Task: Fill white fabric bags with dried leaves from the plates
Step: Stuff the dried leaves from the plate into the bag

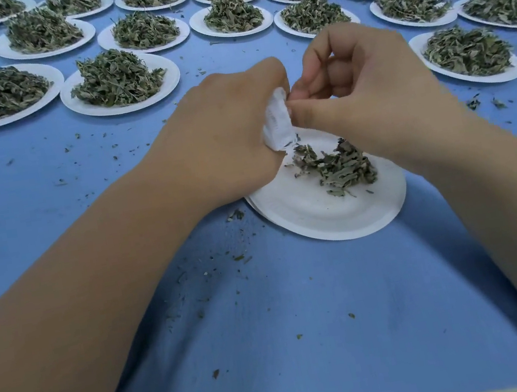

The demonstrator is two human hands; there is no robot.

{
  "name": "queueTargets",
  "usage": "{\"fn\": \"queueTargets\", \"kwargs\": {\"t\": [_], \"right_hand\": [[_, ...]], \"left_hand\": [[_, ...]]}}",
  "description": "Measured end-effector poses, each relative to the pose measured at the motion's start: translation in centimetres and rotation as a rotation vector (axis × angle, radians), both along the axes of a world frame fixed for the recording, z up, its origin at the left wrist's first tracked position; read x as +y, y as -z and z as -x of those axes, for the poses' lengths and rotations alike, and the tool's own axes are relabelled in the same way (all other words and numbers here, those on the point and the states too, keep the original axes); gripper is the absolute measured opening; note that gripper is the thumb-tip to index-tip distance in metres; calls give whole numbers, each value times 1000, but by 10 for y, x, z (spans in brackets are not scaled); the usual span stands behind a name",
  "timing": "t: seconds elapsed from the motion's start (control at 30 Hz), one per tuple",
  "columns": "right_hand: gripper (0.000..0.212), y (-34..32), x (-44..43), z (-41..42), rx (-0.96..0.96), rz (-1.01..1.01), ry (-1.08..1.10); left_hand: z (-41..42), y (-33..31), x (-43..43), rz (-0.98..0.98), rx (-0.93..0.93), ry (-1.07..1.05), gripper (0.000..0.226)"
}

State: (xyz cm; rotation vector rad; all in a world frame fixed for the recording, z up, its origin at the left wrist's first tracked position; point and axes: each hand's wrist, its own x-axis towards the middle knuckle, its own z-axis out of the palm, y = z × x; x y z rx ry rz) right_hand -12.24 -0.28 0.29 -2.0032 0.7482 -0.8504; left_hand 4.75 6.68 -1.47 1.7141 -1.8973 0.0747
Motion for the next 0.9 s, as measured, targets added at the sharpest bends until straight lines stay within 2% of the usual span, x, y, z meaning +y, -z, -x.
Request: {"fn": "queueTargets", "kwargs": {"t": [0.2, 0.37, 0.47, 0.57, 0.7, 0.9], "right_hand": [[18, -2, 4, 4, -1, 32, -94], [46, -2, 12, 7, 74, -42, -284], [44, -1, 13, 9, 38, 35, -211], [27, -4, 12, 9, -46, 176, -76], [31, -1, 12, 7, 46, 286, -57], [20, 6, 14, 1, 7, 306, -53]], "left_hand": [[-1, -1, 1, 15, 133, 12, 49], [-3, -1, 3, 35, 235, 31, 46], [-2, -2, 4, 25, 223, 72, 47], [-4, -5, 5, 88, 269, 90, 64], [-6, -11, 6, 201, 394, 175, 80], [-16, -10, 9, -18, 504, 194, 99]]}}
